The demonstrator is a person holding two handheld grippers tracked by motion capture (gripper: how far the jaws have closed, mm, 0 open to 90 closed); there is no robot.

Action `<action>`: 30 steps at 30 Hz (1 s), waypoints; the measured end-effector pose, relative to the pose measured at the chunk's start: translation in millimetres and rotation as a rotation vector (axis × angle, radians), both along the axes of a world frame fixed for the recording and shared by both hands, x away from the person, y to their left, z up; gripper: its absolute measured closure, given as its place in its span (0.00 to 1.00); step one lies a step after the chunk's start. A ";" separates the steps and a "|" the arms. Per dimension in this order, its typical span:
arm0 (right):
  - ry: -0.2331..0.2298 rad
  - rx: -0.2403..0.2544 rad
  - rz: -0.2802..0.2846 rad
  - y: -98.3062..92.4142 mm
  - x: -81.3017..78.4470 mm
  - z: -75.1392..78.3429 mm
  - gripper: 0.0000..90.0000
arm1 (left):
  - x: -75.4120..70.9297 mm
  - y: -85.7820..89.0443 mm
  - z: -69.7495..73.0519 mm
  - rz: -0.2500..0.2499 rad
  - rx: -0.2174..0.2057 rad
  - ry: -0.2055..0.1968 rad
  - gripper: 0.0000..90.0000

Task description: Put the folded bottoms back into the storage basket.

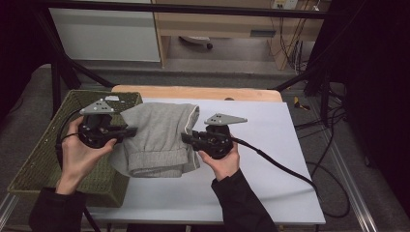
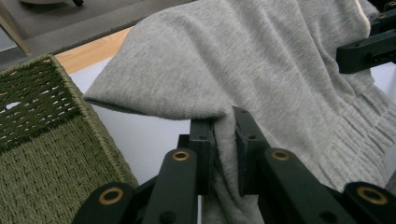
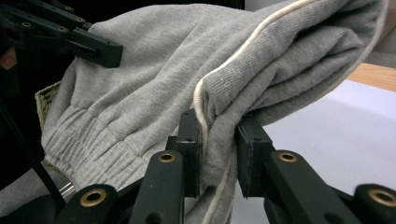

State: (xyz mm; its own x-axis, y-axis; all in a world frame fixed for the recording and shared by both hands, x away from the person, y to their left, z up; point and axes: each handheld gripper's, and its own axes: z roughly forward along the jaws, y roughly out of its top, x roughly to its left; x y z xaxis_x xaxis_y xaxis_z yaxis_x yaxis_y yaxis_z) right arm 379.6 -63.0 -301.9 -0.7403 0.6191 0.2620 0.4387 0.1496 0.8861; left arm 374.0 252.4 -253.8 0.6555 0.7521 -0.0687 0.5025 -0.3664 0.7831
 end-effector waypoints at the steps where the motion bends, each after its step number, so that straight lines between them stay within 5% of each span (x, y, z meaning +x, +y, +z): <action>1: -0.001 -0.003 0.001 1.8 0.5 0.2 0.83 | 0.4 1.8 0.2 0.003 0.000 0.000 0.89; 30: -0.021 -0.008 0.030 59.7 10.0 10.9 0.83 | 2.5 55.5 12.1 0.053 0.008 -0.013 0.89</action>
